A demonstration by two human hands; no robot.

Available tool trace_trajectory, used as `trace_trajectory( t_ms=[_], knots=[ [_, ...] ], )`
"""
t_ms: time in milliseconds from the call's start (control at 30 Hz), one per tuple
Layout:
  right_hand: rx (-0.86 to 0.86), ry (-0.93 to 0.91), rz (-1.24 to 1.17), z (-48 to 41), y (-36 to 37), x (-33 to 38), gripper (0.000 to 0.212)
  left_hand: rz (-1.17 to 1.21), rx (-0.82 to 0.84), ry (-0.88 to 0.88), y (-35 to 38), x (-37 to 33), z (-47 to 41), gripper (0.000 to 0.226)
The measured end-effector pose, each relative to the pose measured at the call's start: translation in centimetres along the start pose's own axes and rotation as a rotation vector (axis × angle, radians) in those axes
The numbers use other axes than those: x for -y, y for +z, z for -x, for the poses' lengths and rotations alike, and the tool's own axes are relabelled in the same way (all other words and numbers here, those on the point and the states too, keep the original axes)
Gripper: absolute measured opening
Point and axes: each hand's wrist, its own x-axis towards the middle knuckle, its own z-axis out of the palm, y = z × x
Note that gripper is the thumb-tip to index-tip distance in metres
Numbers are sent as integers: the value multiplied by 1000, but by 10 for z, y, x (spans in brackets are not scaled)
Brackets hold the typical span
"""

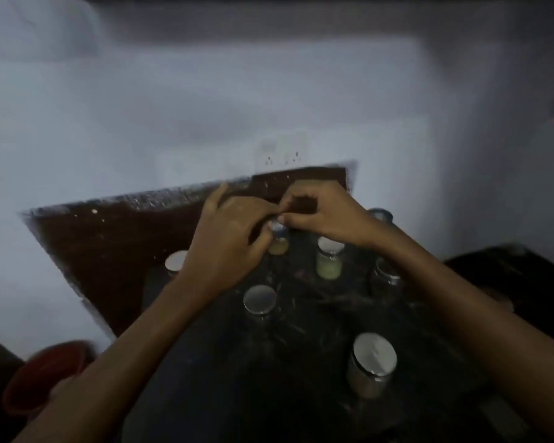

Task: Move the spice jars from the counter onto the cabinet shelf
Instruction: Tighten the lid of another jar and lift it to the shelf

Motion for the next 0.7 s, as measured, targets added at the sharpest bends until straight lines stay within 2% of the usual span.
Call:
trace_trajectory(
  t_ms=[100, 233, 367, 533, 600, 633, 700],
  knots=[
    [86, 33, 22, 42, 4, -34, 10, 79, 80, 0, 40, -23, 22, 30],
    [197, 184, 5, 91, 10, -82, 9, 201, 201, -80, 92, -55, 42, 31],
    [298, 232, 42, 138, 25, -130, 13, 330, 382, -185, 143, -86, 53, 18],
    [366, 389, 34, 184, 48, -178, 41, 291, 568, -179, 193, -105, 61, 24],
    [382, 426, 56, 193, 51, -187, 46, 253, 655, -176, 207, -108, 66, 29],
    [385, 429, 60, 197, 51, -190, 49, 231, 686, -168, 213, -110, 70, 36],
    [453, 469, 31, 206, 54, -194, 71, 209, 706, -159, 221, -111, 76, 53]
  ],
)
